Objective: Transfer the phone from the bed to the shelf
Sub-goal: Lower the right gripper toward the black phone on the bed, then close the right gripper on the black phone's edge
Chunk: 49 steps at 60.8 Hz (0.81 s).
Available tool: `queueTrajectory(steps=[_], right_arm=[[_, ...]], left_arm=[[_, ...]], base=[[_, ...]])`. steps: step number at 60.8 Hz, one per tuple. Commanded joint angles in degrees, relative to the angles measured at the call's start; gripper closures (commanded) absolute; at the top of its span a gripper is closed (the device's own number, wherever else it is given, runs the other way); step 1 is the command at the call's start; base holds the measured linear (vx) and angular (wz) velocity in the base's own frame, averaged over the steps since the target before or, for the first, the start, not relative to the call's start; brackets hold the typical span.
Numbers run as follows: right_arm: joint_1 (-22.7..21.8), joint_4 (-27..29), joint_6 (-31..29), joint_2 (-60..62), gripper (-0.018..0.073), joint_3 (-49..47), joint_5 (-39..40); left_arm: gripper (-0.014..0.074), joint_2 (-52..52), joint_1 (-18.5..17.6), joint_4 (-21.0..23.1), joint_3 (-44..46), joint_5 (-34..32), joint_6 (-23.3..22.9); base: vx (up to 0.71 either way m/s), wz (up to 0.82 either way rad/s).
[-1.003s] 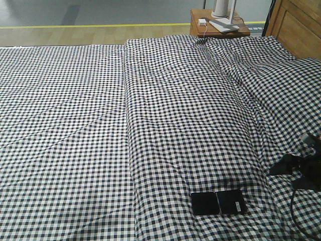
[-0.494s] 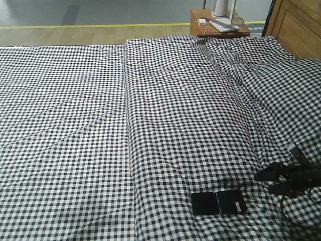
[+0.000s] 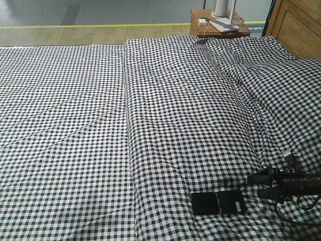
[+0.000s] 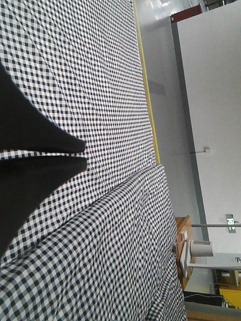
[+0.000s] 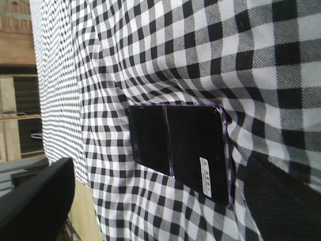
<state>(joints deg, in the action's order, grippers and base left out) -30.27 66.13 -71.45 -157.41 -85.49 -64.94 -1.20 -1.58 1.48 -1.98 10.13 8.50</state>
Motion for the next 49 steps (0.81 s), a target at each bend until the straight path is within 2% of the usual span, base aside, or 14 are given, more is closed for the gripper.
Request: queueTrajectory(steps=[1, 29, 49], right_arm=[[0.0, 3.7, -1.9, 2.6, -0.0074, -0.8, -4.4], [0.1, 4.9, -3.9, 0.4, -0.0064, -0.8, -6.3], [3.5, 4.8, -6.2, 0.4, -0.0057, -0.8, -3.6]], left_arm=[[0.0595, -0.2, -0.2, 0.5, 1.3, -4.1, -0.3], [0.0595, -0.2, -0.2, 0.5, 1.3, -4.1, -0.3], [0.0595, -0.2, -0.2, 0.5, 1.3, -4.1, -0.3]], base=[[0.00, 0.00], [0.00, 0.00], [0.00, 0.00]])
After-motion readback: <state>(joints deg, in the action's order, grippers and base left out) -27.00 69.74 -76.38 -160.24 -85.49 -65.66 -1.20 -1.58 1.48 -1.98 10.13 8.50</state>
